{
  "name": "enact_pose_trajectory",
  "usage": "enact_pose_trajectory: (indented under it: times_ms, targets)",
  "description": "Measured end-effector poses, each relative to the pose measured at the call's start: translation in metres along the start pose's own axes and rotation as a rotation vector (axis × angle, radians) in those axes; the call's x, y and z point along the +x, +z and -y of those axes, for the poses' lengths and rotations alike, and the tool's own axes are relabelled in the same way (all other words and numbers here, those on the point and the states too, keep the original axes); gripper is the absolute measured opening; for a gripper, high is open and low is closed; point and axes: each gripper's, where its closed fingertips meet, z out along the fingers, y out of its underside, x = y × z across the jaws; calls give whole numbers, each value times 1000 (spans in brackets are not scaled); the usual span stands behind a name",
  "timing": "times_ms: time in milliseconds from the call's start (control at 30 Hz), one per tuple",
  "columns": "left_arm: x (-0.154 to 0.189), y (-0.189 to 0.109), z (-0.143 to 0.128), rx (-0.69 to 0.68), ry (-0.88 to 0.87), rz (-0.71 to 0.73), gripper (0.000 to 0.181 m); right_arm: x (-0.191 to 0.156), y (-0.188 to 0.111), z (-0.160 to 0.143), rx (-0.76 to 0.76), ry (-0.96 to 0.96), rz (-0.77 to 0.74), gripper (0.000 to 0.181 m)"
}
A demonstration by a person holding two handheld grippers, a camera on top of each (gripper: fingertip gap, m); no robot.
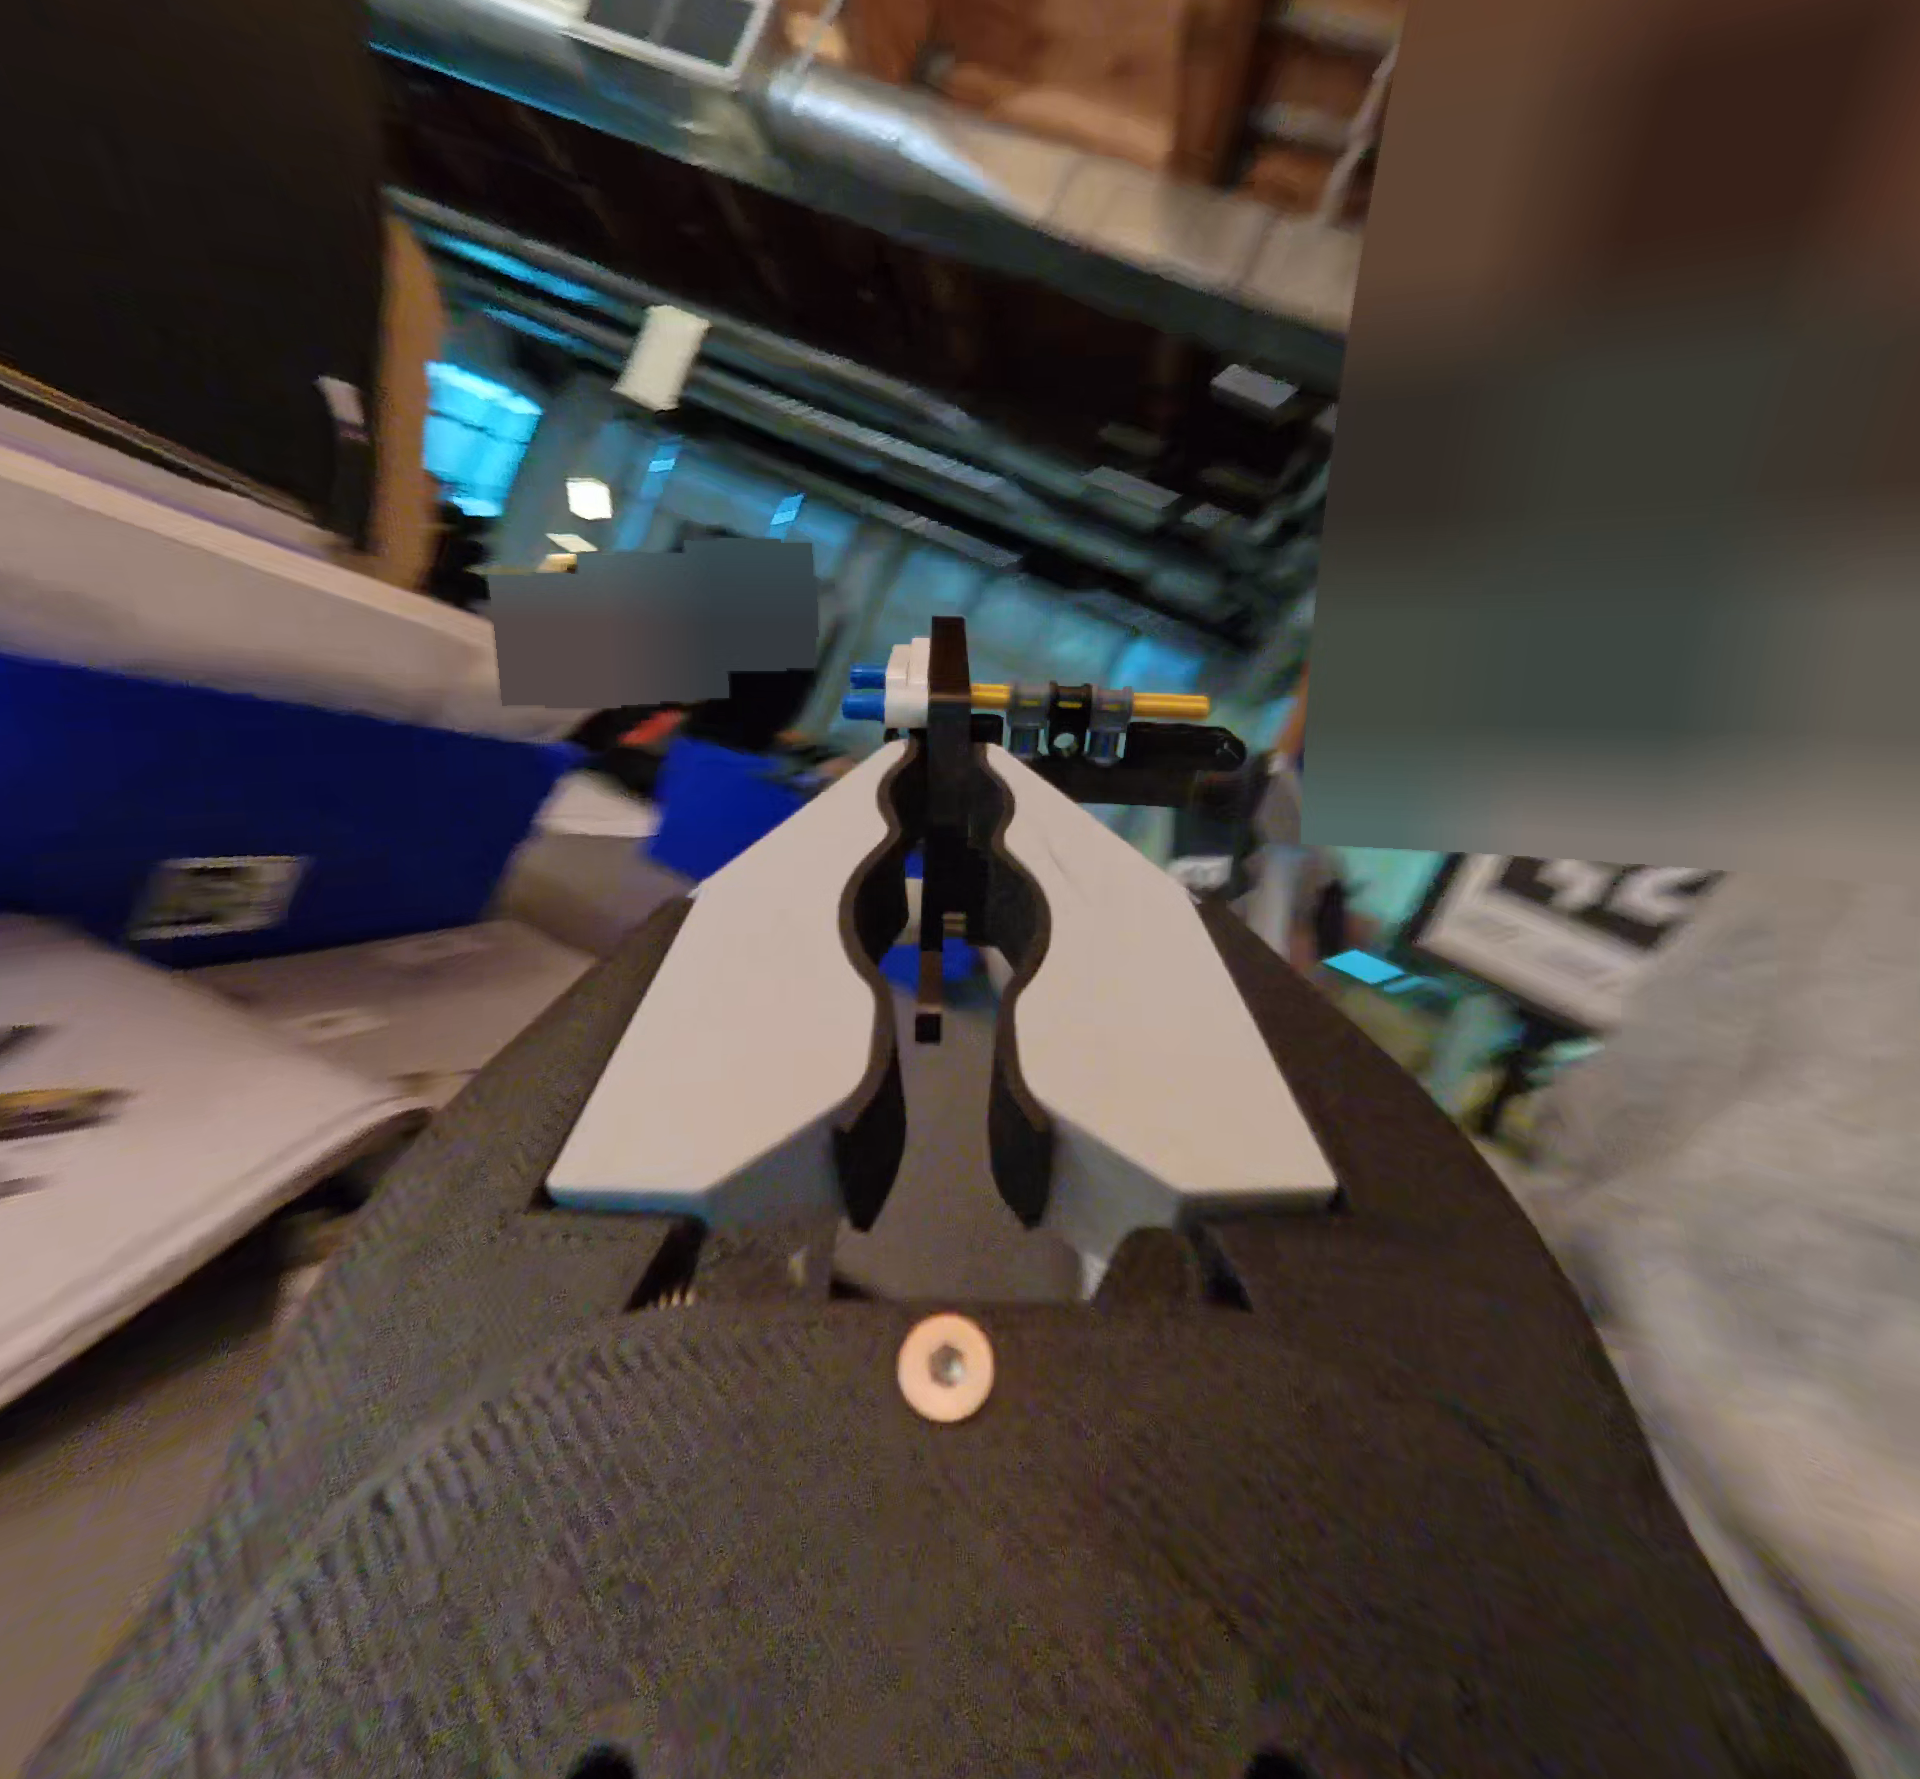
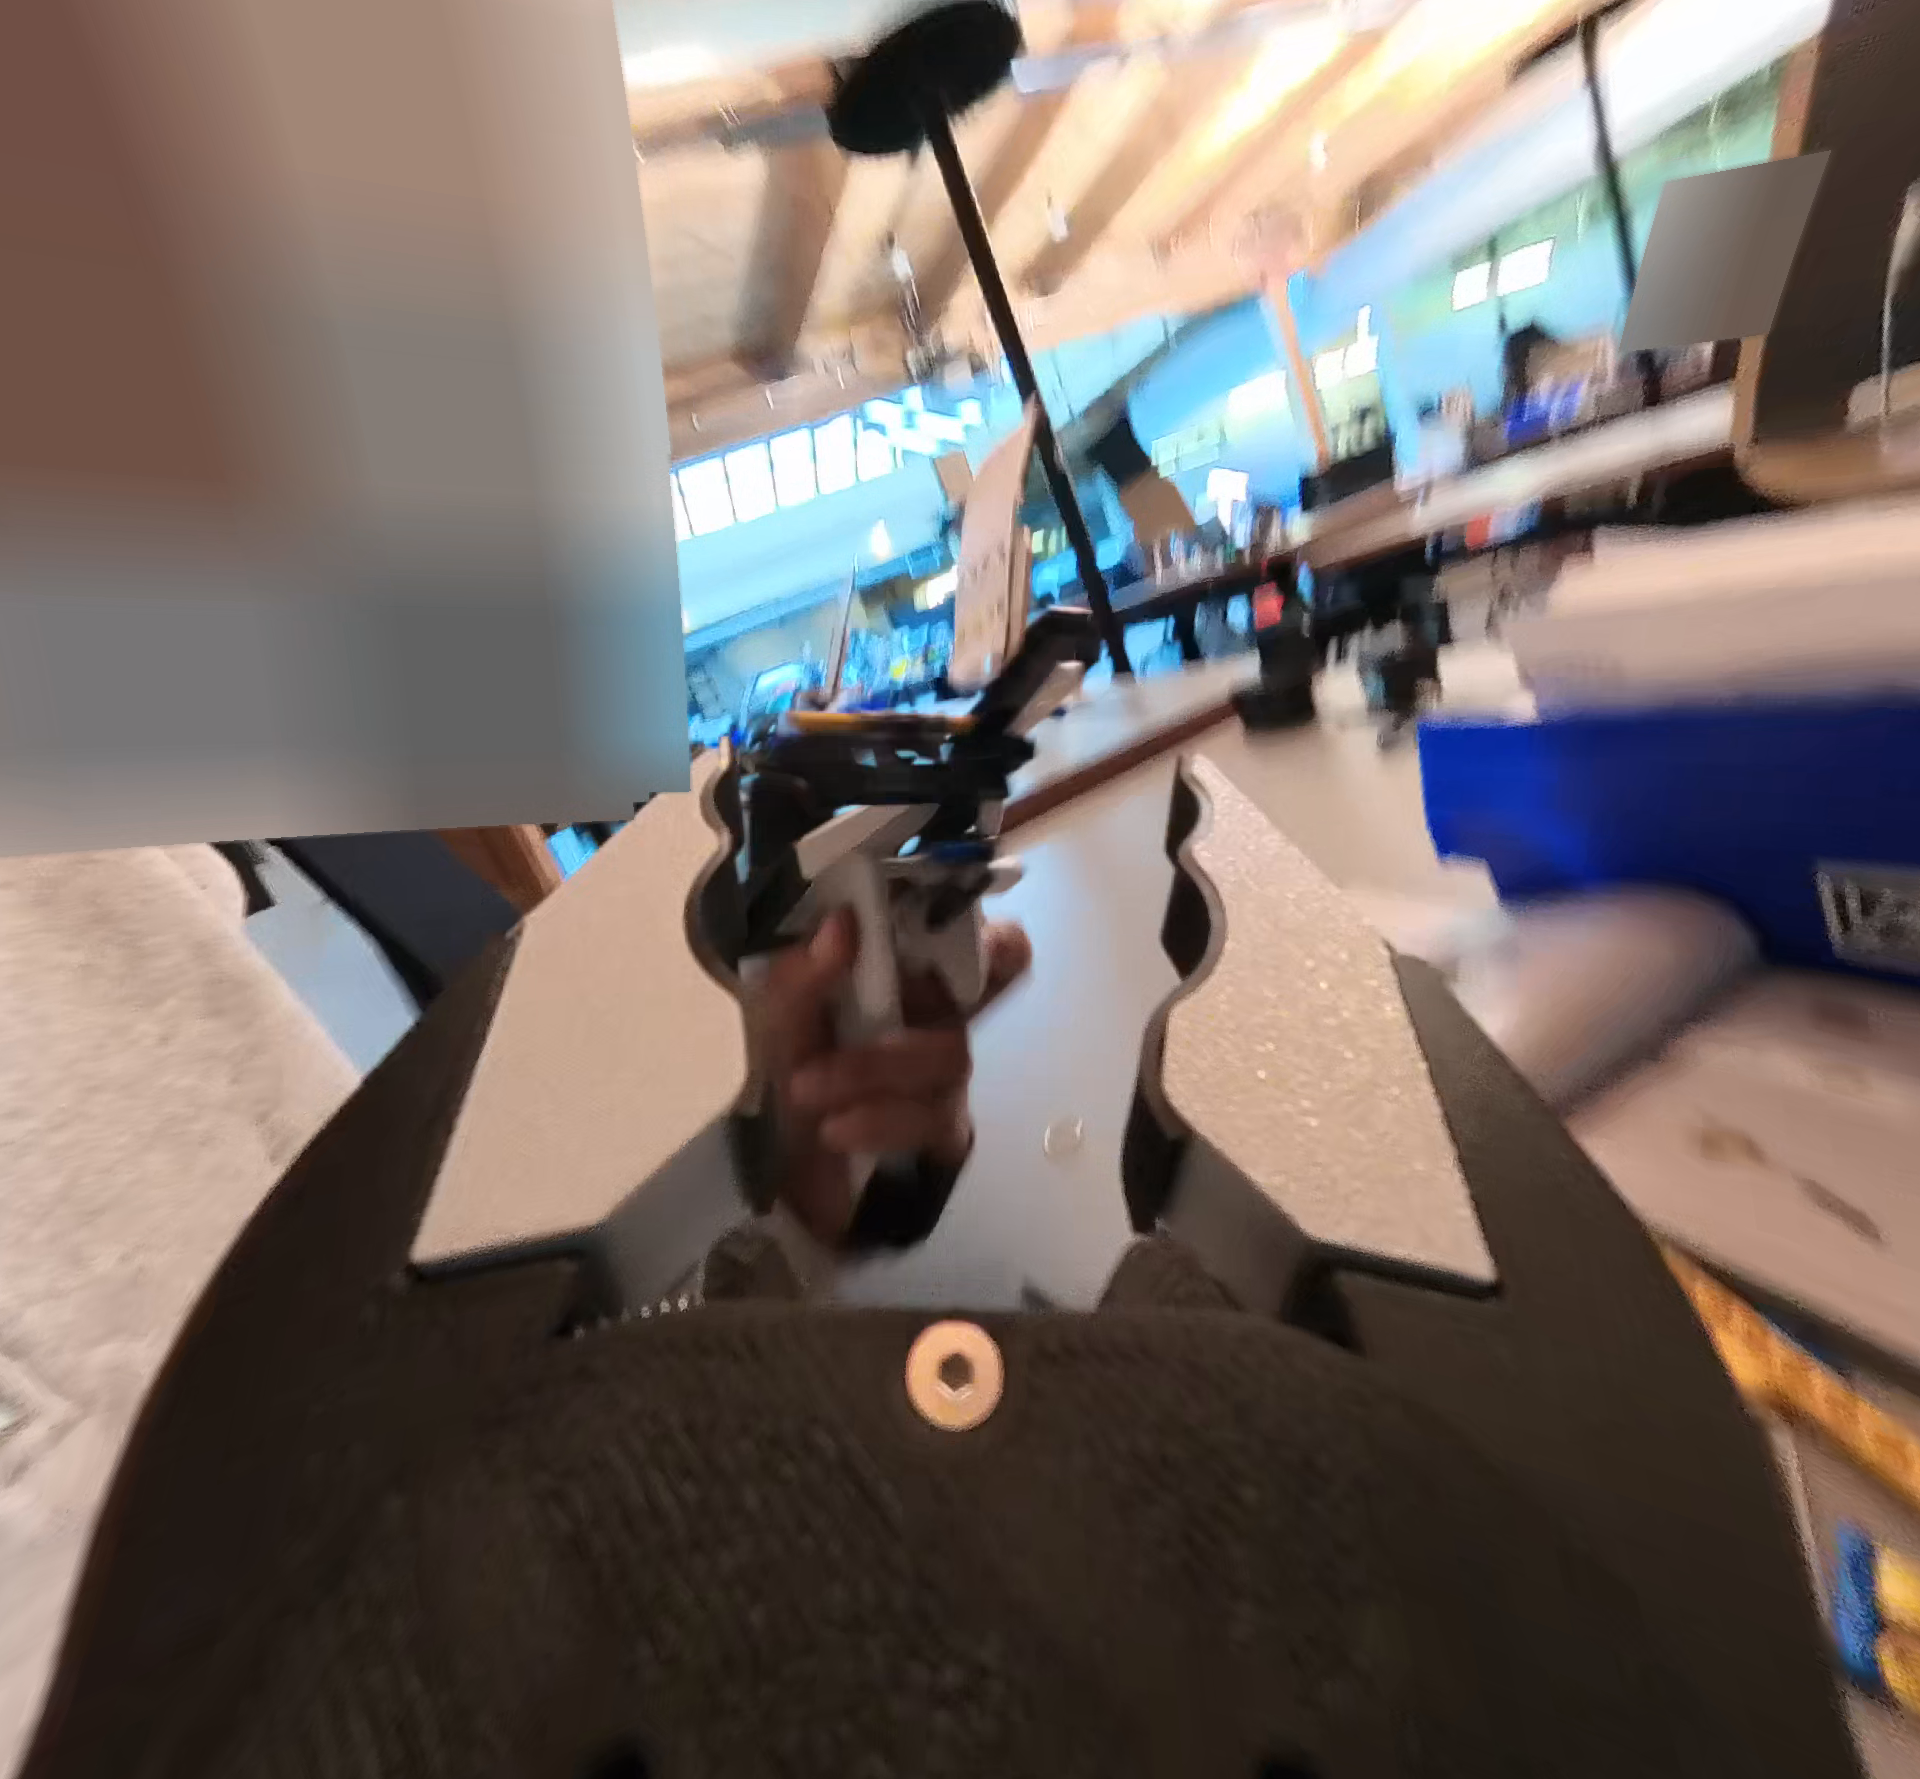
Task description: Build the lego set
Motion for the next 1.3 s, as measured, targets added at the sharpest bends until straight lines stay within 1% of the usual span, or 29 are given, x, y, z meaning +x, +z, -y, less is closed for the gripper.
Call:
enact_pose_trajectory:
  times_ms: [33, 100, 167, 267, 333, 400, 467, 567, 633, 767, 833, 900, 967, 1100, 1167, 1200, 1267, 1300]
  targets:
    - [-5, 0, -3, -42, 93, 64, 4, 1, -2, -2, -16, 23, 5, 80]
    - [-13, 0, -8, -105, 247, 167, 4, 0, -4, -6, -42, 26, 13, 78]
    - [-13, 3, -11, -116, 302, 206, 4, -2, -3, -14, -83, -62, -9, 74]
    - [-9, 9, -21, -150, 334, 207, 4, -4, 0, -27, -178, -264, -66, 61]
    - [-6, 11, -26, -173, 376, 209, 5, -3, 1, -30, -222, -388, -113, 50]
    - [-3, 13, -27, -173, 406, 210, 5, 0, 1, -32, -255, -473, -157, 40]
    - [0, 15, -28, -178, 445, 215, 4, 3, 0, -34, -281, -510, -188, 29]
    - [2, 17, -33, -205, 499, 219, 5, 6, -2, -32, -283, -506, -210, 15]
    - [3, 17, -34, -204, 513, 222, 5, 8, -4, -29, -271, -486, -218, 10]
    - [0, 18, -36, -212, 520, 248, 5, 13, -5, -30, -264, -401, -218, 9]
    - [-2, 19, -36, -211, 518, 276, 5, 15, -5, -30, -264, -387, -227, 9]
    - [-11, 16, -28, -174, 515, 372, 4, 17, -7, -29, -253, -391, -247, 6]
    - [-12, 14, -24, -158, 472, 366, 5, 15, -7, -25, -224, -379, -239, 5]
    - [-19, 9, -19, -138, 426, 375, 5, 21, -10, -20, -221, -396, -263, 5]
    - [-19, 8, -19, -136, 429, 377, 4, 33, -18, -14, -227, -407, -312, 5]
    - [-19, 9, -20, -141, 429, 374, 5, 45, -26, -10, -235, -413, -361, 5]
    - [-18, 10, -23, -147, 426, 361, 4, 79, -53, 0, -258, -421, -495, 5]
    - [-17, 10, -23, -144, 431, 353, 4, 98, -72, 5, -275, -423, -580, 5]
